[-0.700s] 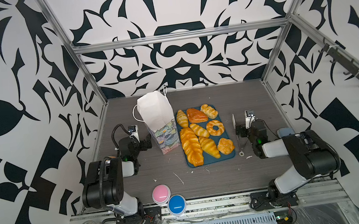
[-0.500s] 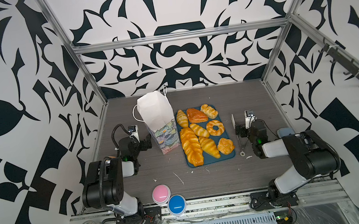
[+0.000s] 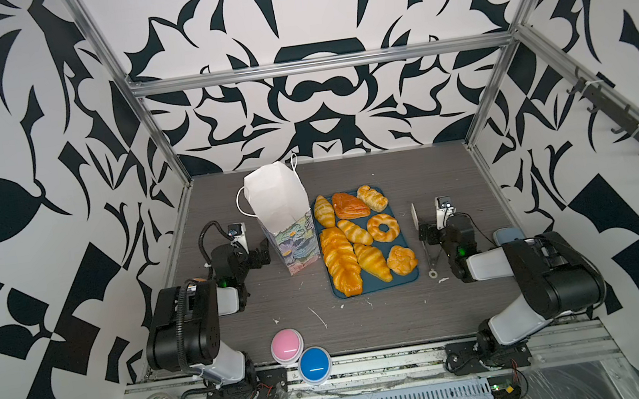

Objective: Place the fake bread into the paper bag

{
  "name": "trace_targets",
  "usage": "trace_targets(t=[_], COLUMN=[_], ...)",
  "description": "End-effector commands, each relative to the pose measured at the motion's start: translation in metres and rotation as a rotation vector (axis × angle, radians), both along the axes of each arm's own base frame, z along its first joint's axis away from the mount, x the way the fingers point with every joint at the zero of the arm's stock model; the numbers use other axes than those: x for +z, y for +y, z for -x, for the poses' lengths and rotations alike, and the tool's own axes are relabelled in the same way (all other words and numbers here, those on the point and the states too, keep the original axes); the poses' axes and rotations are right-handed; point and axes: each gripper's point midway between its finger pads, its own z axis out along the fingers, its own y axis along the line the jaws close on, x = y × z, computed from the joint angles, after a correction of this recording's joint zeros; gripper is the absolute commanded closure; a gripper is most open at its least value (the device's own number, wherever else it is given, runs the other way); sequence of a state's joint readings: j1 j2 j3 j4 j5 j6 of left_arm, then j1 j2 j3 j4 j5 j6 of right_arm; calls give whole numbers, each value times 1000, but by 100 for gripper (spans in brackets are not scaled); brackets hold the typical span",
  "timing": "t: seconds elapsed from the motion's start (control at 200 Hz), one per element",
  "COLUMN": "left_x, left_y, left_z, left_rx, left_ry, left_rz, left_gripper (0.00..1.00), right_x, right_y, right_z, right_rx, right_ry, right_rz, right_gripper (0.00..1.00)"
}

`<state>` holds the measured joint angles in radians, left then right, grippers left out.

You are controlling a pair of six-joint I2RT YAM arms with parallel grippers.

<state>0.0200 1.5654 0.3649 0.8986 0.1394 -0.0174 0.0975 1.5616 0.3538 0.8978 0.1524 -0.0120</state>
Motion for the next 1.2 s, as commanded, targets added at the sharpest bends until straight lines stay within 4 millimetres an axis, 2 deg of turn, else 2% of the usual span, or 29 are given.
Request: trace_targets(t=[0.0, 0.295, 0.43, 0.5, 0.7, 0.715, 0.755, 0.76, 0.87, 1.015, 1.195], left_x=[8, 8, 14, 21, 53, 61, 69, 71, 90, 113, 154], left_y=[-2, -2, 10, 15, 29, 29, 28, 28, 25, 42, 31], left_z=[-5, -4, -1, 9, 37, 40, 45, 45, 57, 73, 84], left_rx=[-15, -13, 58, 94, 212, 220, 244, 247, 277, 428, 384], left_ry=[-26, -27, -70, -113, -208, -228, -225, -230, -180, -120, -73], left_rz=[-1, 0, -4, -3, 1, 2, -4, -3, 8, 176, 244], left_gripper=[1, 1, 1, 1, 1, 1, 1, 1, 1, 1, 1], right_x=[5, 5, 11, 19, 54, 57, 63, 69, 96, 130, 121], right_y=[0, -1, -5, -8, -50, -54, -61, -62, -86, -81, -46], right_z=[-4, -3, -2, 0, 21, 24, 30, 29, 51, 67, 74], right_rx=[13, 7, -21, -45, -324, -354, -412, -422, -679, -757, -587], right_ry=[-18, -17, -34, -44, -32, -29, -9, -26, 58, 247, 369], right_rz=[-10, -7, -12, -16, -18, -27, -45, -51, -148, -201, -265], right_gripper=[0, 0, 0, 0, 1, 1, 2, 2, 1, 1, 1])
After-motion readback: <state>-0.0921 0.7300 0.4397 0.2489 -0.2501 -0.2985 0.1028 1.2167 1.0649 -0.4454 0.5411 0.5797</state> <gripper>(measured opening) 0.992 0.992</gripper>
